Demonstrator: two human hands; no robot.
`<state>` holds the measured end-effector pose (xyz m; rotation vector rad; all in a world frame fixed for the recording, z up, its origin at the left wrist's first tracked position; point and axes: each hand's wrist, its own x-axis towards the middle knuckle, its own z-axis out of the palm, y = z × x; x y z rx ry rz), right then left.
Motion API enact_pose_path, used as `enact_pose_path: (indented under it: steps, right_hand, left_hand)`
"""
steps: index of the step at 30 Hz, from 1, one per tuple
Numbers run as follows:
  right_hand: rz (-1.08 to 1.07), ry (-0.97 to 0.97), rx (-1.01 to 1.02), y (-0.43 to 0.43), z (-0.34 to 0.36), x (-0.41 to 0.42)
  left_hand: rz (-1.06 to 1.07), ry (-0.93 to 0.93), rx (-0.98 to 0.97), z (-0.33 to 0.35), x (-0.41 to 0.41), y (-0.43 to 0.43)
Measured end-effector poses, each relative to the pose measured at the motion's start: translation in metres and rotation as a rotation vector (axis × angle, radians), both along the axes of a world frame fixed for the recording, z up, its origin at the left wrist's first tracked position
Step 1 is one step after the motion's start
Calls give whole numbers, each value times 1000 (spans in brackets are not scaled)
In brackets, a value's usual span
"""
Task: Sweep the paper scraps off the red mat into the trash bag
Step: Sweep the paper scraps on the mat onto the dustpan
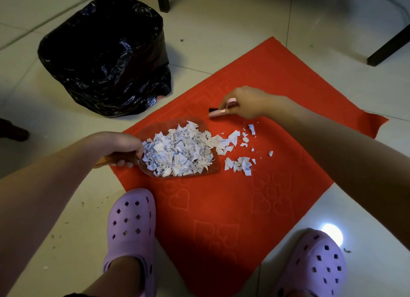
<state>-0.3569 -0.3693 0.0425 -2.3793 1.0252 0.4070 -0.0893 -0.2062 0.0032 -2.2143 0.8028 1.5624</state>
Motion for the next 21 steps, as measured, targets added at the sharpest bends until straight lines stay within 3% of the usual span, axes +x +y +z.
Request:
enact_pose_path:
  steps: [6,9,12,16,21]
  right_hand:
    - [75,-25,118,16,25,-34]
    - [-66,-113,41,21,31,-60]
    - [-280,-162,-163,20,16,-77]
    - [-507,-98,-298,25,-20,-82]
    - [-312,-86,-278,65,-38,-60]
  left_hand:
    - [12,6,-9,0,0,1]
    - [2,3,-10,0,1,0]
    - [-13,-8,-15,3,0,0]
    - [-30,-20,-12,8,0,2]
    - [-69,-40,-14,11,-1,0]
